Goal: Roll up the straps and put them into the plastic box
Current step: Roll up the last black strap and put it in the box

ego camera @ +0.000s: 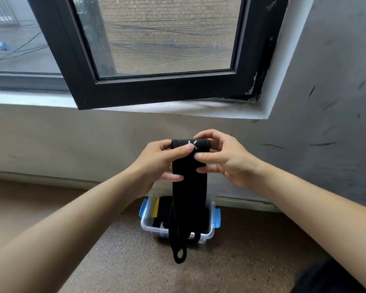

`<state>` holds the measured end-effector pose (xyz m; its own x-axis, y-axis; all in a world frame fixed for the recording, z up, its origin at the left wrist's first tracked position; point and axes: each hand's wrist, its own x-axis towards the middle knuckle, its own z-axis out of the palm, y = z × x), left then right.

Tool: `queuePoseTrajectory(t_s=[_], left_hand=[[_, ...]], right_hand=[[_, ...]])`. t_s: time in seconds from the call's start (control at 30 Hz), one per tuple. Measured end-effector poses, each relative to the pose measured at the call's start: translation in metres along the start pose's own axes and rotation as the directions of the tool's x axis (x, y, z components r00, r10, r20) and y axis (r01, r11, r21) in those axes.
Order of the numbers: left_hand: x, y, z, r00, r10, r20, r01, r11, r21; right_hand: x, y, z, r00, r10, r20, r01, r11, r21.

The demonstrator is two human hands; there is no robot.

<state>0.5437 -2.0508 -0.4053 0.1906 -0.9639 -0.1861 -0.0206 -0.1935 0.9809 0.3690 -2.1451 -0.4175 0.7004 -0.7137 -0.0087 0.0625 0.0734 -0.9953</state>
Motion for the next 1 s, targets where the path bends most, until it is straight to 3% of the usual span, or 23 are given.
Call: queuePoseTrajectory(t_s=[0.1,0.27,0.47,0.57,0.7,0.77,1.0], left_hand=[[0.005,-0.002,-0.007,1.0,0.017,-0.025,-0.017,1.0,-0.021],[0.011,-0.006,-0.012,0.993,0.12,-0.014,-0.121,0.989,-0.083],[0.009,-0.015,-0.003,0.958,0.286,0.001,-0.286,0.958,0.035],[0.01,-0.015,0.001,0.975,0.222,0.028,-0.223,0.974,0.034],[0.01,-0.012,0.003,0.99,-0.017,0.144,0.021,0.999,-0.029],[0.011,-0.012,0.004,0.981,-0.069,0.179,0.077,0.996,-0.043],[0.018,-0.017,0.01,0.994,0.021,0.108,-0.011,0.995,-0.097]], right_hand=[[0.006,0.001,0.003,1.0,0.008,-0.012,-0.008,0.998,-0.061],[0.008,-0.004,0.004,0.992,0.13,0.004,-0.13,0.992,-0.009],[0.0,0.0,-0.001,0.992,0.116,-0.046,-0.115,0.993,0.035],[-0.003,0.001,-0.007,0.995,0.094,-0.047,-0.091,0.995,0.045],[-0.006,0.005,-0.012,0.998,0.046,-0.05,-0.044,0.999,0.029],[-0.008,0.007,-0.015,0.999,0.009,-0.052,-0.01,1.0,-0.008],[-0.01,0.014,-0.021,0.991,-0.123,-0.053,0.112,0.978,-0.177]])
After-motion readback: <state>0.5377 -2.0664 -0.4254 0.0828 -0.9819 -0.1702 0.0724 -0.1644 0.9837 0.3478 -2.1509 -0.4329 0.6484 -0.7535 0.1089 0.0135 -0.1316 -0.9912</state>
